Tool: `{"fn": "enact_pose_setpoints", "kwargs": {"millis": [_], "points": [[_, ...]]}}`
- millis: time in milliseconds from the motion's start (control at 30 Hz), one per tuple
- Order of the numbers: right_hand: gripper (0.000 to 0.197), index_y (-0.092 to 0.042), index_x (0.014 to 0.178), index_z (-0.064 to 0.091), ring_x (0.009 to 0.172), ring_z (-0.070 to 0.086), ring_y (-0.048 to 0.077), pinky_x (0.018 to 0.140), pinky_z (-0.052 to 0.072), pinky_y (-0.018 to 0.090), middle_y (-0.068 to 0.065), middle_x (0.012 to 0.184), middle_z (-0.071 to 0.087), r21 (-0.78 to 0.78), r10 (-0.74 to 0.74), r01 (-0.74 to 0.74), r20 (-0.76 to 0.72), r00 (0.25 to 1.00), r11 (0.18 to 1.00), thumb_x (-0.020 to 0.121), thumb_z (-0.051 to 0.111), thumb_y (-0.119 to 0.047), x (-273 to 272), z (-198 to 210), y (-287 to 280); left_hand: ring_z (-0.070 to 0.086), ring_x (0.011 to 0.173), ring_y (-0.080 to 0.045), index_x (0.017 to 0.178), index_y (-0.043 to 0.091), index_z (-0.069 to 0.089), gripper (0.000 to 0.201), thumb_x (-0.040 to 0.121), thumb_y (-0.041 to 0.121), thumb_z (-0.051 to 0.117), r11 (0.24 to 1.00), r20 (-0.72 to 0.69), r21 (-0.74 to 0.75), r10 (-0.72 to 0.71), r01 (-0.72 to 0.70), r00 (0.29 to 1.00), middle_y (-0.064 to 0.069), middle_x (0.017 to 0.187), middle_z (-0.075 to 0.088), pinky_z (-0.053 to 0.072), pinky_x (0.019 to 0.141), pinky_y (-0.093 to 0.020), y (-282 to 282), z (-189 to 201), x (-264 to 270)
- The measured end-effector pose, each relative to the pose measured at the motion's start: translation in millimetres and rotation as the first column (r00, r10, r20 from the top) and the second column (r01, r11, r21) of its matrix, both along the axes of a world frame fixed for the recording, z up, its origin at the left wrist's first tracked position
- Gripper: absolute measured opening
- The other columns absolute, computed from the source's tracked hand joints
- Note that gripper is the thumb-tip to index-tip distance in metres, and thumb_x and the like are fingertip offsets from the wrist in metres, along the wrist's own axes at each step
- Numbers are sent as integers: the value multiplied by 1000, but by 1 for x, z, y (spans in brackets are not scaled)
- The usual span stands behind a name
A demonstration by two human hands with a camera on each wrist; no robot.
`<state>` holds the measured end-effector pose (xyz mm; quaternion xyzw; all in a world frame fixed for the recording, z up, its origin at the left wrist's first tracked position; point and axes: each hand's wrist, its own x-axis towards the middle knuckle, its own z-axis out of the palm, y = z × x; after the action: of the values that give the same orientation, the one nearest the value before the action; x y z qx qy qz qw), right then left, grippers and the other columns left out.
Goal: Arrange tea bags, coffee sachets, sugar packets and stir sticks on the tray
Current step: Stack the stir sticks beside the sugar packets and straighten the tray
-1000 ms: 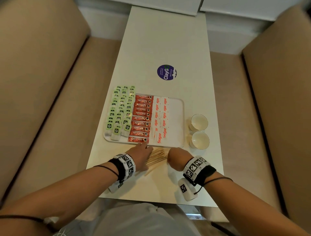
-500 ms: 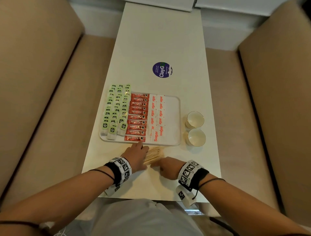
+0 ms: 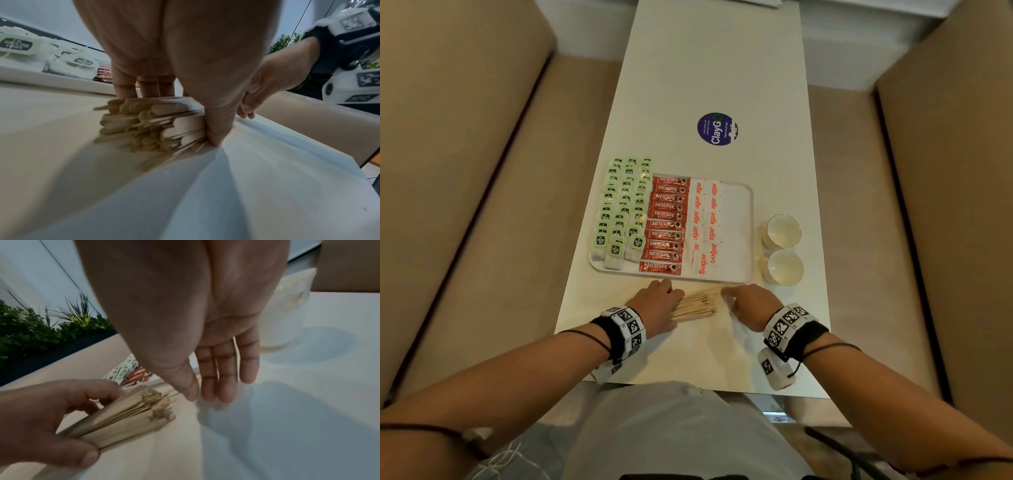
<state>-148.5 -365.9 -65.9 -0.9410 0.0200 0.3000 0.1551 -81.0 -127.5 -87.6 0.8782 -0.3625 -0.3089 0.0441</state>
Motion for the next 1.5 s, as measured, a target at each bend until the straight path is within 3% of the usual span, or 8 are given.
{"fn": "enact_pose_setpoints", "kwargs": {"millis": [167,333,500,633,733,933,1067,1500], "points": [[25,-22,115,65,75,57,22,65,41,27,4,98,71,18,-29,27,124,992,999,100,45,-16,-2,-4,6,47,107,-24,135,22,46,56,88,43,67,999,10,4,-33,33,999,-5,122,46,49,87,-38,5,0,0],[30,-29,125,64,87,68,27,71,53,32,2,104,73,89,7,-16,102,995,996,104,42,-25,-2,-10,16,47,107,-25,133,22,47,54,87,42,66,999,18,6,-39,39,999,-5,122,47,49,86,-38,4,1,0],[33,-29,121,66,92,68,26,71,51,30,-1,106,71,52,-127,122,110,986,991,100,43,-17,1,-11,6,48,105,-23,130,20,47,57,83,44,70,1000,9,2,6,-6,1000,-3,120,47,49,85,-37,5,1,1],[27,-27,117,61,80,66,27,65,50,29,1,93,68,-11,-42,43,100,994,999,99,43,-19,-7,-19,17,48,106,-23,131,20,47,59,83,43,71,1000,9,-10,10,-10,1000,-3,121,46,50,86,-37,6,0,0],[29,-29,121,61,82,65,27,72,56,34,3,95,67,25,2,-5,91,996,1000,101,42,-23,-8,-19,26,48,105,-23,131,22,49,58,82,43,72,999,20,-34,3,-2,1000,-3,121,45,50,85,-37,8,-1,0],[23,-21,94,67,76,60,23,60,43,27,0,86,60,-8,-23,25,130,991,1000,100,45,-21,-1,-14,1,37,126,-25,134,22,52,60,82,47,70,998,76,-52,-41,45,996,-4,135,40,46,97,-40,10,-2,1],[19,-19,97,73,84,65,23,70,52,30,1,93,69,-54,-97,103,107,990,993,93,56,-12,3,-16,-4,35,131,-26,138,21,49,60,85,44,68,997,68,-30,-75,77,995,-4,143,38,44,101,-42,6,0,-1],[18,-23,106,74,92,66,19,79,54,31,-3,102,71,61,-172,164,153,973,985,95,59,-21,7,-24,4,40,125,-24,138,24,45,68,81,48,71,998,83,-20,-58,60,995,-3,141,41,40,102,-38,13,1,-3]]}}
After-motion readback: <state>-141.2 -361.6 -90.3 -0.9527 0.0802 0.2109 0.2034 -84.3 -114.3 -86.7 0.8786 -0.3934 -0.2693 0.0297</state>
